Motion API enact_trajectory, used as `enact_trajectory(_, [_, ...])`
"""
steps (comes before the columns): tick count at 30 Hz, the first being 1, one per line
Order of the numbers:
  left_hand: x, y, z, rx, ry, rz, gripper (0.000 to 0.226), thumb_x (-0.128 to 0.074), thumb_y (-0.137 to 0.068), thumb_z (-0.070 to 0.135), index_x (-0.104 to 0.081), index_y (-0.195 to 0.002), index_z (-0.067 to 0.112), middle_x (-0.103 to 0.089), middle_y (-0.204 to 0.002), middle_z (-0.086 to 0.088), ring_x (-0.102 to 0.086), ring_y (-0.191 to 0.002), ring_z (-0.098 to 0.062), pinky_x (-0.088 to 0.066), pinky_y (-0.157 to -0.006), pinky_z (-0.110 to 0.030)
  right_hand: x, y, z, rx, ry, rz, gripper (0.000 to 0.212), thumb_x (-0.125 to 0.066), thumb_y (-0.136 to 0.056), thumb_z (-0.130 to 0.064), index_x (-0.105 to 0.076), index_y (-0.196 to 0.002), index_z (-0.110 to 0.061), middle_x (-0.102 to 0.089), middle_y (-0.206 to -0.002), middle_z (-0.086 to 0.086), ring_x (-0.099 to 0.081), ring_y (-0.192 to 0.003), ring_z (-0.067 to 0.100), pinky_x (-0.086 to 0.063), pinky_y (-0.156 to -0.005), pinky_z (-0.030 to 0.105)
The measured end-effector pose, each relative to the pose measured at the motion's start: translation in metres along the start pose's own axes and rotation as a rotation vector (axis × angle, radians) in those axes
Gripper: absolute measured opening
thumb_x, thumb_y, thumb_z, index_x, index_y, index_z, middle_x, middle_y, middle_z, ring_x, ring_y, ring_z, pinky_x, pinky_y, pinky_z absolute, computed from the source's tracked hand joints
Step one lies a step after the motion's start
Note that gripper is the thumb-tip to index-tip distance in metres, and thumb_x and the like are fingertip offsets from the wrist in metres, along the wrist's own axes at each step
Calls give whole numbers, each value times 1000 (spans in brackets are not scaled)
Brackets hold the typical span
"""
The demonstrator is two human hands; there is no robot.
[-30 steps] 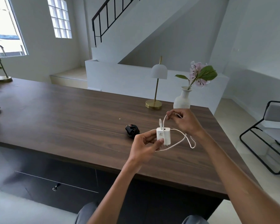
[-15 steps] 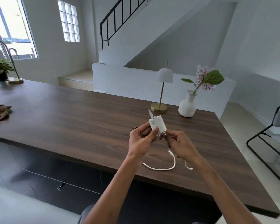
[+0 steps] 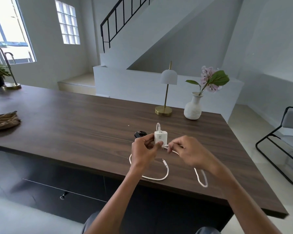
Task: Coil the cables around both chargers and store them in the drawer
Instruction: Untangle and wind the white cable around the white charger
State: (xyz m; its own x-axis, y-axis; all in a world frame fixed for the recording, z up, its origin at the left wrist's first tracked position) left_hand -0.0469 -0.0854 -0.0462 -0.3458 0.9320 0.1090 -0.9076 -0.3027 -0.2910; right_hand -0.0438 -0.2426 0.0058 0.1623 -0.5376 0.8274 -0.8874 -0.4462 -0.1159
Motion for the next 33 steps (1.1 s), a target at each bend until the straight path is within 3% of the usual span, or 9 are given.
enact_trajectory(5, [-2,7,3,-52,-142,-79,34,-84,-82,16,-78,-113,25,-78,-87,17,-76,-82,-3,-61,-83,-25,53,-13,-10,29,59,178,34,-58,-99,-32,-71,-71,-19,-71,-69,-10,-55,-52,-5,-42,-58,17])
enact_trajectory(8, [-10,10,6,-33,-67,-186,35,-83,-82,14,-77,-115,23,-80,-94,13,-77,-87,-9,-62,-87,-32,66,-30,-9,70,9,209,33,-62,-98,-31,-74,-70,-17,-70,-68,-23,-66,-73,-7,-50,-73,28])
enact_trajectory(10, [-15,12,10,-12,21,-271,37,-82,-83,12,-75,-118,19,-81,-101,7,-78,-91,-18,-63,-88,-38,71,-40,-7,101,12,239,31,-65,-95,-36,-77,-72,-18,-74,-73,-12,-70,-79,5,-54,-80,34])
enact_trajectory(13, [-15,12,21,-8,126,-349,36,-78,-85,10,-72,-119,21,-80,-104,5,-78,-90,-21,-64,-80,-32,73,-49,0,119,-41,267,31,-67,-91,-43,-79,-75,-19,-76,-78,-3,-71,-79,15,-53,-80,37])
enact_trajectory(17, [-16,17,28,34,256,-439,36,-72,-89,5,-69,-123,15,-80,-103,3,-77,-88,-13,-62,-76,-23,55,-51,15,104,-228,252,40,-65,-85,-54,-78,-73,-18,-77,-76,-7,-68,-81,2,-51,-85,31])
enact_trajectory(20, [-17,17,31,77,355,-436,32,-68,-91,1,-69,-122,10,-80,-101,-1,-76,-85,-9,-61,-76,-21,38,-43,17,56,-433,243,30,-63,-93,-39,-73,-74,-19,-64,-52,-19,-56,-52,-6,-43,-58,12])
enact_trajectory(23, [-15,15,34,113,433,-380,27,-67,-93,2,-71,-117,13,-81,-97,-2,-76,-84,-8,-61,-75,-19,13,-33,27,-38,-626,205,24,-57,-99,-29,-72,-86,-15,-48,-40,-15,-40,-32,-1,-29,-38,11])
enact_trajectory(26, [-9,11,30,144,504,-298,29,-68,-92,5,-71,-121,10,-80,-101,-5,-76,-86,-8,-60,-76,-18,-9,-24,36,-76,-704,170,46,-56,-90,-49,-75,-94,-6,-40,-58,11,-27,-41,11,-21,-38,24])
enact_trajectory(33, [-8,6,22,208,589,-152,34,-71,-90,5,-69,-124,5,-77,-109,-14,-75,-79,-5,-56,-67,-13,-37,-1,37,-93,-660,79,37,-49,-104,-36,-69,-84,-11,-41,-53,-7,-27,-39,5,-25,-38,20])
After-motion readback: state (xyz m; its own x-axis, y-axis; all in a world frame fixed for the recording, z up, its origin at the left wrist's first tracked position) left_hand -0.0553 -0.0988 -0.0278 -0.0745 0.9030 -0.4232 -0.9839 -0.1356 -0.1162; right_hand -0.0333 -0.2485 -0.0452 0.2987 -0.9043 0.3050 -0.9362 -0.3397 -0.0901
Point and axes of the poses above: each hand's wrist, its own y-axis away from the middle knuckle, its own x-axis out of the back of the hand, z = x × y, the point moved 7 cm from there along -y, towards the middle knuckle
